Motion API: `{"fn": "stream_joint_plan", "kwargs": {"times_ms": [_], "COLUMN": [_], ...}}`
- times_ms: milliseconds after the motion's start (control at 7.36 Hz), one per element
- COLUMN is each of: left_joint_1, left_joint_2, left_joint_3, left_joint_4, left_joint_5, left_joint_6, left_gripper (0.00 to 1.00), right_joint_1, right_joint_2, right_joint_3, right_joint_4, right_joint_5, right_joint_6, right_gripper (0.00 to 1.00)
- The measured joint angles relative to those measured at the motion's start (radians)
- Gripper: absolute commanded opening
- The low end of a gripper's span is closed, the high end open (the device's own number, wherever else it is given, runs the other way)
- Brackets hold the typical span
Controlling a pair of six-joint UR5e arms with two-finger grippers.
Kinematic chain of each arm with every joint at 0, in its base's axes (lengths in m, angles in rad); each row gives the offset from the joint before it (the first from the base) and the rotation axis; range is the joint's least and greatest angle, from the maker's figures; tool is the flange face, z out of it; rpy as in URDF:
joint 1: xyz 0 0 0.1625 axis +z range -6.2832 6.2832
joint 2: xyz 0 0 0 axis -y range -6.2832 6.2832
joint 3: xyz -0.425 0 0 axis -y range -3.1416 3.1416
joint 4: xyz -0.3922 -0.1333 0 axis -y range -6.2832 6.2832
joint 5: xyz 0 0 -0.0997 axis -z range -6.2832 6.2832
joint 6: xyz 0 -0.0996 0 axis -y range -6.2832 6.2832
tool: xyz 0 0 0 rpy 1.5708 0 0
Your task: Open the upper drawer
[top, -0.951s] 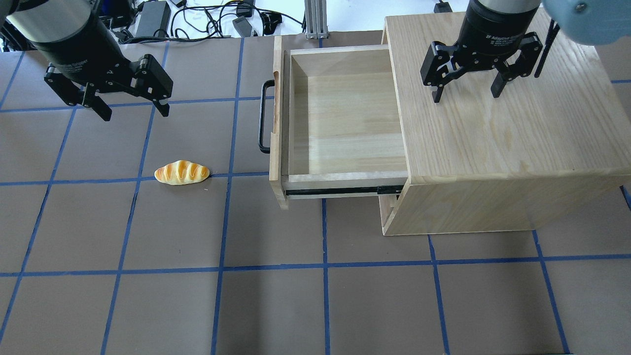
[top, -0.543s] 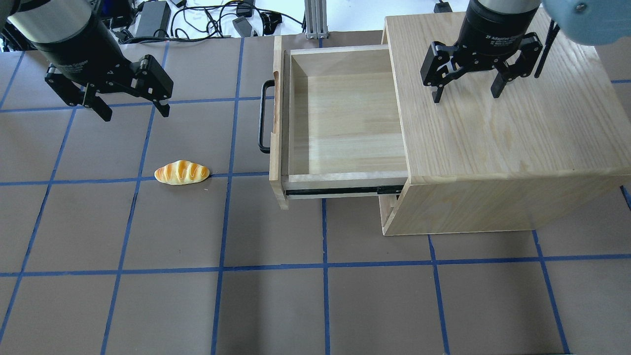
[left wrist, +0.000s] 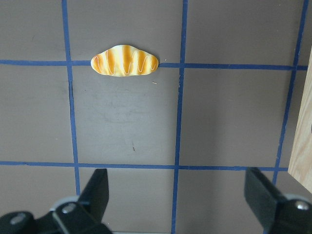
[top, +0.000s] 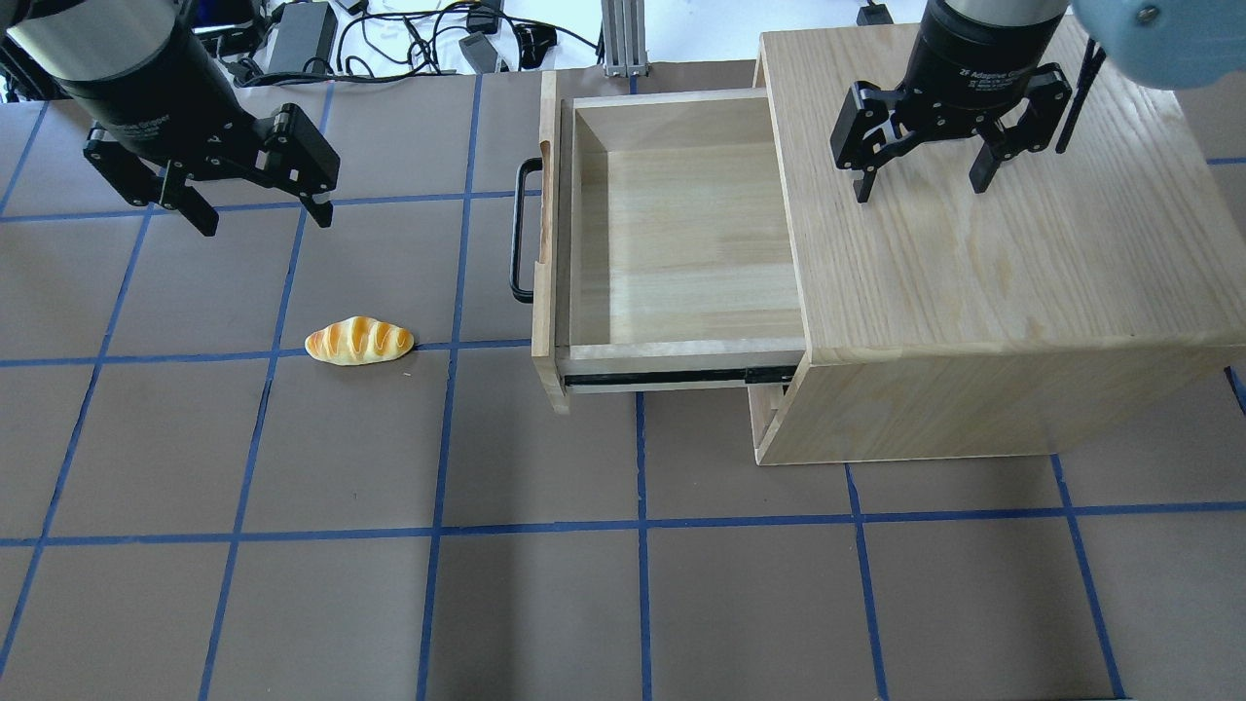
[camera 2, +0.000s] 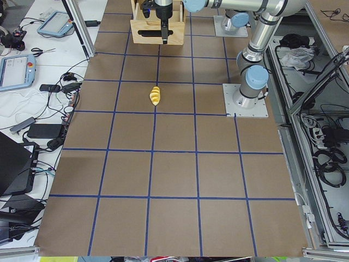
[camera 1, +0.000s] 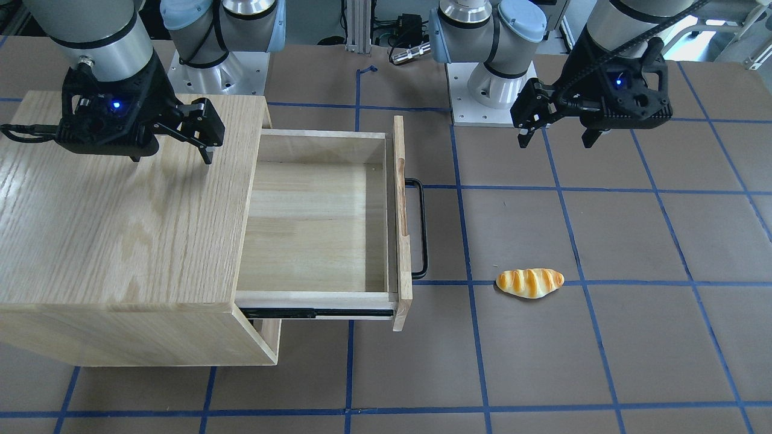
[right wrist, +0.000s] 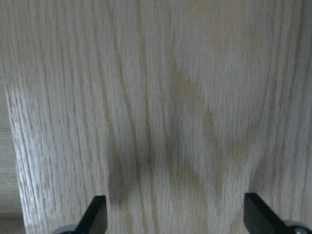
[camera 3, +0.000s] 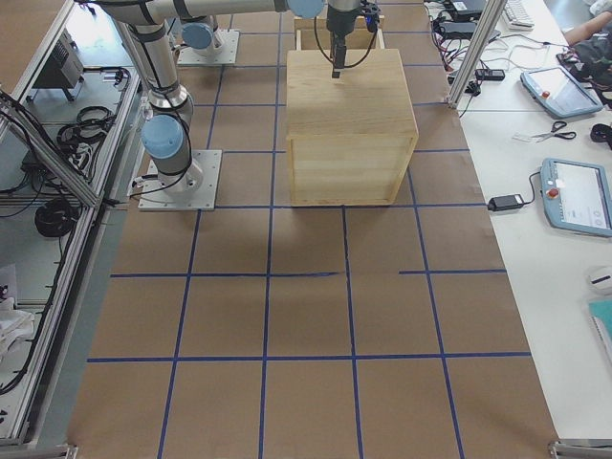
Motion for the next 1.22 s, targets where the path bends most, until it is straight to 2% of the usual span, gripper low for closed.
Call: {"fn": "stream_joint_plan", "kwargs": {"times_ms": [1222], "left_joint_1": [0.000], "left_joint_2": [-0.015], "left_joint_3": [-0.013], "left_joint_4": [0.031], "left_joint_5": [-0.005], "left_joint_6": [0.002], "left_gripper": [1.00], "right_joint_1": [0.000], "right_joint_2": [0.000], "right_joint_3": [0.000], "right_joint_4": [0.000], "right_joint_5": [0.000], "right_joint_6": [0.000], "right_gripper": [1.00]}}
